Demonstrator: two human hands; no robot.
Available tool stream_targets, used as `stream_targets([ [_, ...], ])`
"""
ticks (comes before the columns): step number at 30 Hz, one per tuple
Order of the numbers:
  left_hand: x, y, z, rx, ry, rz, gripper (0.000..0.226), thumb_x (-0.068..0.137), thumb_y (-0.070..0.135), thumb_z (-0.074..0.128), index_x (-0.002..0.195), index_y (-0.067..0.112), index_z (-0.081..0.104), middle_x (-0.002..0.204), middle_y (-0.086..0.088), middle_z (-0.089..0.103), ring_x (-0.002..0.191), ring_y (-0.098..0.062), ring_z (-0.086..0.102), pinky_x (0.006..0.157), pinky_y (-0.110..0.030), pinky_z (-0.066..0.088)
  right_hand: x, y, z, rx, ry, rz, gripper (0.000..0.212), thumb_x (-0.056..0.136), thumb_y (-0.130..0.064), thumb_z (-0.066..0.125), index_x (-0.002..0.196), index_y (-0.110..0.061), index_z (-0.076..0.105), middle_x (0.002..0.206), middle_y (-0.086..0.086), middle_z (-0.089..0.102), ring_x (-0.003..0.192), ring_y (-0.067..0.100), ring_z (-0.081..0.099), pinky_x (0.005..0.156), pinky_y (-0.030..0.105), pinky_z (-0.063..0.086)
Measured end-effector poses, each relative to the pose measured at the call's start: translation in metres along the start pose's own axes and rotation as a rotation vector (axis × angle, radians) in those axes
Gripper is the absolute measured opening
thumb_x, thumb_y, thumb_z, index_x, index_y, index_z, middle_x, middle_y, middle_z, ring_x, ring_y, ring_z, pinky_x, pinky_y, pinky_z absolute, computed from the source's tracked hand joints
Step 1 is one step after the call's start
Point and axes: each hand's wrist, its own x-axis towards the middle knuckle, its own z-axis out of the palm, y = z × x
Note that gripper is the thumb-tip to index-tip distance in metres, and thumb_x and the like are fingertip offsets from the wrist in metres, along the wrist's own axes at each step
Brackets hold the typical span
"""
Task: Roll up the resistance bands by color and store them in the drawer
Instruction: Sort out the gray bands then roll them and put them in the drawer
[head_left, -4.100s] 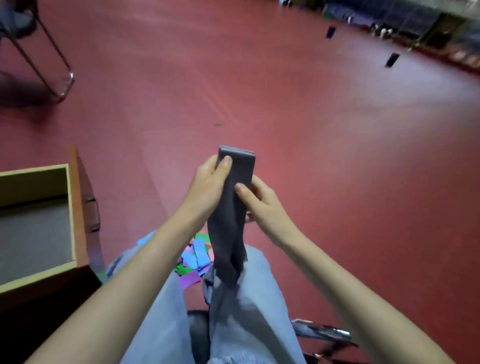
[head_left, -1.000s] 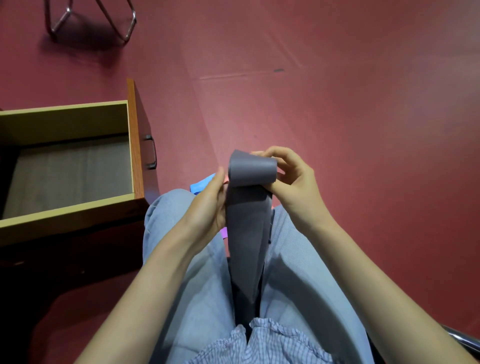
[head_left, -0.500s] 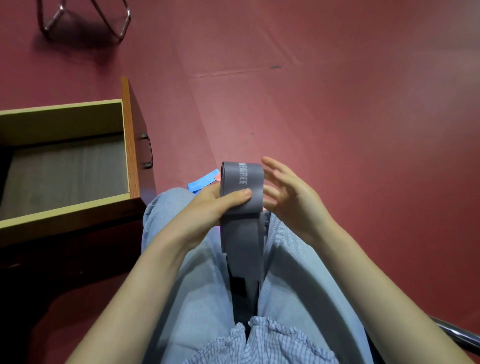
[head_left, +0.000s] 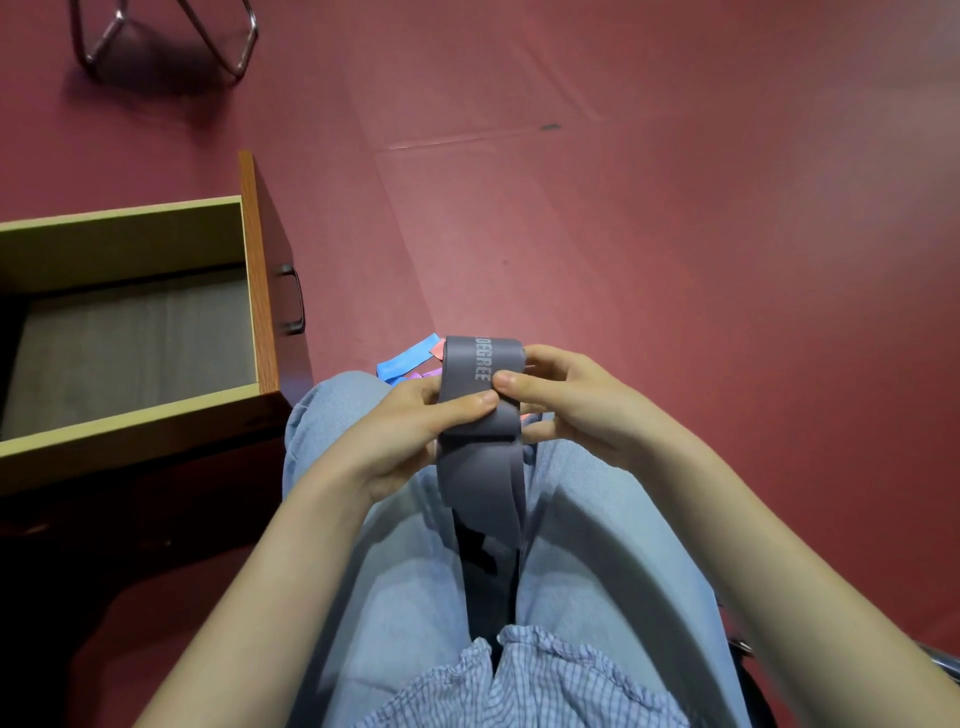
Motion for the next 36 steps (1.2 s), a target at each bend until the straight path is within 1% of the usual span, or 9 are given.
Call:
stream_targets([
  [3, -0.002, -0.001, 0.000, -0.031, 0.003, 0.015, 0.033, 0.071, 0.028, 0.059, 0.102, 0.019, 0.064, 0.095, 0.000, 0.073, 0.091, -0.014, 0.068, 0.078, -0.027, 0.056, -0.002, -0.001, -0.001, -0.044, 0.056, -0.069, 0.015, 0.086, -0.012, 0.058, 0.100, -0.013, 0.059, 0.083, -0.004, 0.063, 0.062, -0.001, 0.061, 0.054, 0.018, 0.051],
  [8, -0.006, -0.011, 0.004, 0.049, 0.026, -0.080, 0.054, 0.063, 0.063, 0.043, 0.101, 0.032, 0.063, 0.097, 0.014, 0.072, 0.092, -0.003, 0.067, 0.082, -0.027, 0.051, -0.001, -0.005, -0.001, -0.038, 0.148, -0.181, 0.011, 0.083, -0.006, 0.061, 0.088, -0.015, 0.062, 0.080, 0.001, 0.066, 0.067, 0.004, 0.064, 0.059, 0.022, 0.057],
  [13, -0.003, -0.011, 0.000, 0.104, 0.105, -0.194, 0.069, 0.066, 0.077, 0.038, 0.090, 0.020, 0.068, 0.087, -0.002, 0.069, 0.080, -0.018, 0.066, 0.074, -0.028, 0.049, 0.001, -0.013, 0.000, -0.048, 0.241, -0.293, 0.012, 0.082, -0.003, 0.061, 0.086, -0.015, 0.060, 0.076, 0.001, 0.063, 0.060, 0.001, 0.061, 0.058, 0.021, 0.057],
  [16, -0.001, -0.006, -0.005, 0.098, 0.120, -0.201, 0.068, 0.076, 0.074, 0.026, 0.070, 0.017, 0.062, 0.064, 0.000, 0.058, 0.056, -0.012, 0.056, 0.057, -0.024, 0.043, 0.000, -0.017, 0.001, -0.086, 0.300, -0.394, 0.018, 0.080, -0.001, 0.063, 0.088, -0.018, 0.059, 0.081, -0.004, 0.062, 0.070, 0.009, 0.059, 0.064, 0.027, 0.055],
  [19, -0.001, 0.003, -0.007, 0.024, 0.090, -0.183, 0.067, 0.083, 0.069, 0.021, 0.065, 0.017, 0.059, 0.059, 0.002, 0.053, 0.047, -0.009, 0.048, 0.046, -0.018, 0.037, -0.001, -0.015, 0.005, -0.273, 0.373, -0.540, 0.029, 0.075, 0.000, 0.067, 0.093, -0.020, 0.055, 0.084, -0.013, 0.060, 0.074, 0.002, 0.056, 0.066, 0.015, 0.050],
  [22, 0.000, 0.008, -0.006, -0.188, 0.006, -0.119, 0.073, 0.086, 0.064, 0.012, 0.097, 0.016, 0.067, 0.090, -0.003, 0.071, 0.081, -0.014, 0.067, 0.071, -0.027, 0.050, -0.004, -0.008, 0.010, -0.363, 0.320, -0.679, 0.040, 0.074, 0.002, 0.067, 0.094, -0.028, 0.051, 0.091, -0.016, 0.058, 0.085, -0.002, 0.057, 0.081, 0.015, 0.049],
  [26, 0.001, 0.009, -0.006, -0.413, 0.022, -0.057, 0.076, 0.084, 0.066, 0.019, 0.082, 0.016, 0.076, 0.089, -0.006, 0.074, 0.081, -0.017, 0.070, 0.075, -0.030, 0.056, -0.005, 0.006, 0.013, -0.560, 0.184, -0.812, 0.040, 0.074, 0.006, 0.062, 0.108, -0.014, 0.055, 0.111, -0.003, 0.056, 0.111, 0.009, 0.052, 0.097, 0.019, 0.042],
  [31, 0.002, 0.008, -0.009, -0.412, 0.019, -0.069, 0.051, 0.065, 0.057, 0.050, 0.086, 0.017, 0.073, 0.090, -0.008, 0.070, 0.078, -0.019, 0.067, 0.076, -0.032, 0.056, -0.012, 0.010, 0.016, -0.557, 0.044, -0.716, 0.048, 0.073, 0.011, 0.052, 0.112, -0.018, 0.054, 0.130, -0.011, 0.044, 0.133, 0.003, 0.029, 0.109, 0.013, 0.024],
  [36, 0.003, 0.005, -0.014, -0.267, 0.064, -0.011, 0.040, 0.067, 0.033, 0.060, 0.102, 0.015, 0.066, 0.102, -0.007, 0.070, 0.094, -0.018, 0.066, 0.082, -0.028, 0.055, -0.021, 0.012, 0.020, -0.454, -0.055, -0.520, 0.059, 0.069, 0.003, 0.043, 0.113, -0.036, 0.051, 0.133, -0.028, 0.036, 0.136, -0.008, 0.019, 0.116, 0.025, 0.016],
])
